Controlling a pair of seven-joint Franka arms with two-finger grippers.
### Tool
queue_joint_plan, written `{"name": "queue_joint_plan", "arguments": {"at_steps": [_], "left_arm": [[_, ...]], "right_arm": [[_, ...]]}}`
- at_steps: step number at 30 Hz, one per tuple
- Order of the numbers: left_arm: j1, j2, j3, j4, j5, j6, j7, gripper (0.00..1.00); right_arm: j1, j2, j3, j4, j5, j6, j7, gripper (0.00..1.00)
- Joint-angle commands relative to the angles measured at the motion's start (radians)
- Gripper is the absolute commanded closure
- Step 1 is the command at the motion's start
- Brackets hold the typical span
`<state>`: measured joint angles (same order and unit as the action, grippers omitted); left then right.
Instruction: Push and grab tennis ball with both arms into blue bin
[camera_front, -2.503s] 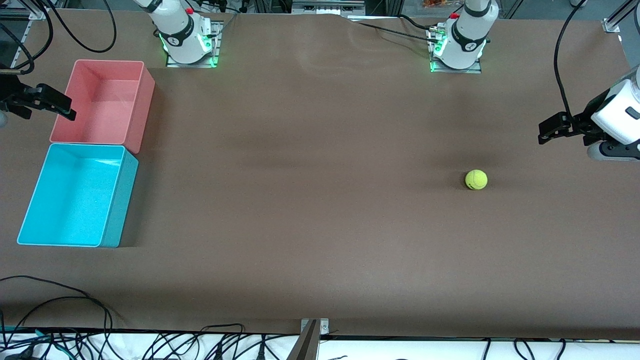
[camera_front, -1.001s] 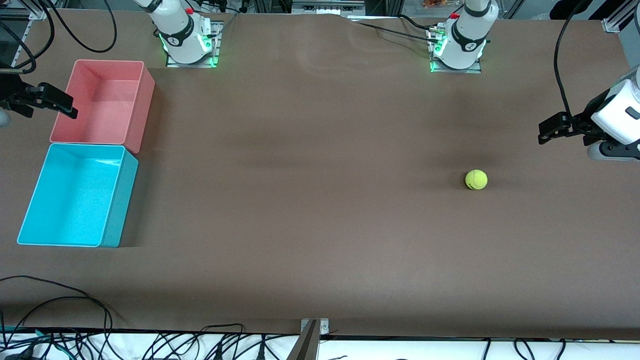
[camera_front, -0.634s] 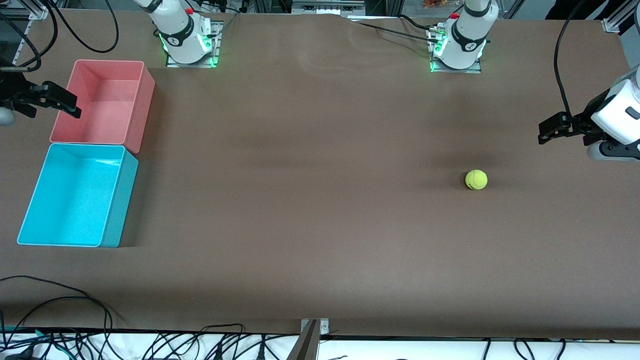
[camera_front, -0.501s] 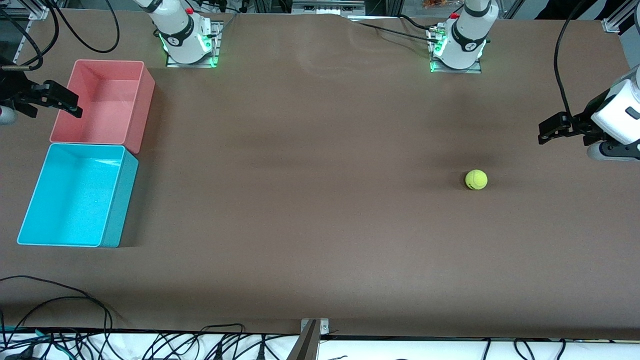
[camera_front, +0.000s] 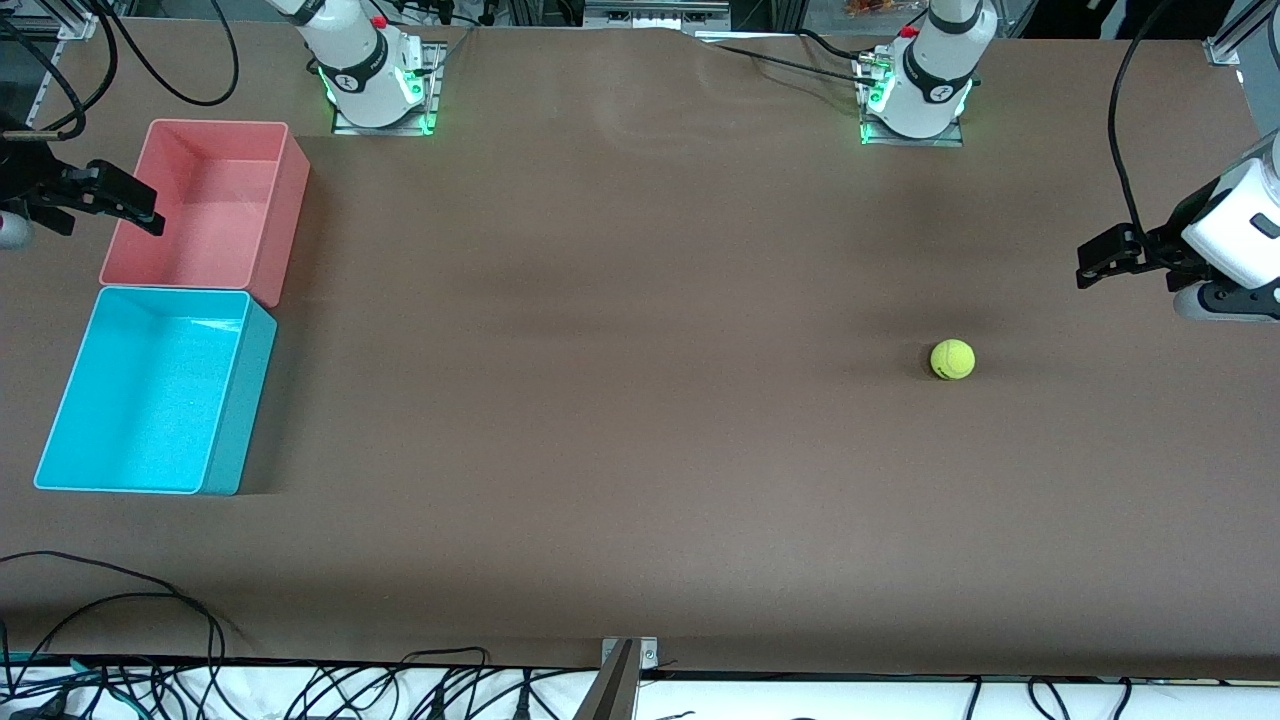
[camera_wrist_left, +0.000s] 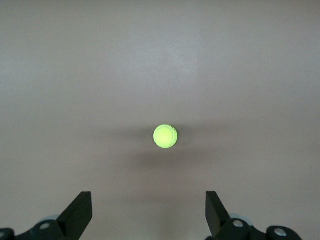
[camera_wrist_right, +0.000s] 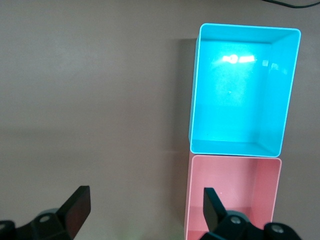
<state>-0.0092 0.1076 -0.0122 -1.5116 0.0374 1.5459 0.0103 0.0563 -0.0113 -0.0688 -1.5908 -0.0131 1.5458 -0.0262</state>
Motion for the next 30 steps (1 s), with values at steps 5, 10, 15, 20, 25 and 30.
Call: {"name": "queue_joint_plan", "arguments": {"at_steps": [5, 10, 15, 20, 25, 30], "left_arm": [[0.003, -0.016, -0.002, -0.016, 0.007, 0.003, 0.026, 0.00], [0.003, -0.016, -0.002, -0.016, 0.007, 0.003, 0.025, 0.00], [0.003, -0.016, -0.002, -0.016, 0.007, 0.000, 0.022, 0.00], [0.002, -0.014, -0.002, -0.016, 0.007, 0.000, 0.016, 0.00], [0.000, -0.014, -0.002, -0.013, 0.007, 0.002, 0.013, 0.00], [-0.002, -0.012, 0.000, -0.006, 0.009, 0.002, 0.013, 0.00]], "right_arm": [[0.000, -0.009, 0.000, 0.006, 0.005, -0.007, 0.005, 0.00], [0.000, -0.009, 0.000, 0.006, 0.005, -0.007, 0.005, 0.00], [0.000, -0.009, 0.000, 0.006, 0.005, -0.007, 0.005, 0.00], [0.000, -0.009, 0.000, 0.006, 0.005, -0.007, 0.005, 0.00], [0.000, -0.009, 0.000, 0.006, 0.005, -0.007, 0.005, 0.00], [0.000, -0.009, 0.000, 0.006, 0.005, -0.007, 0.005, 0.00]]}}
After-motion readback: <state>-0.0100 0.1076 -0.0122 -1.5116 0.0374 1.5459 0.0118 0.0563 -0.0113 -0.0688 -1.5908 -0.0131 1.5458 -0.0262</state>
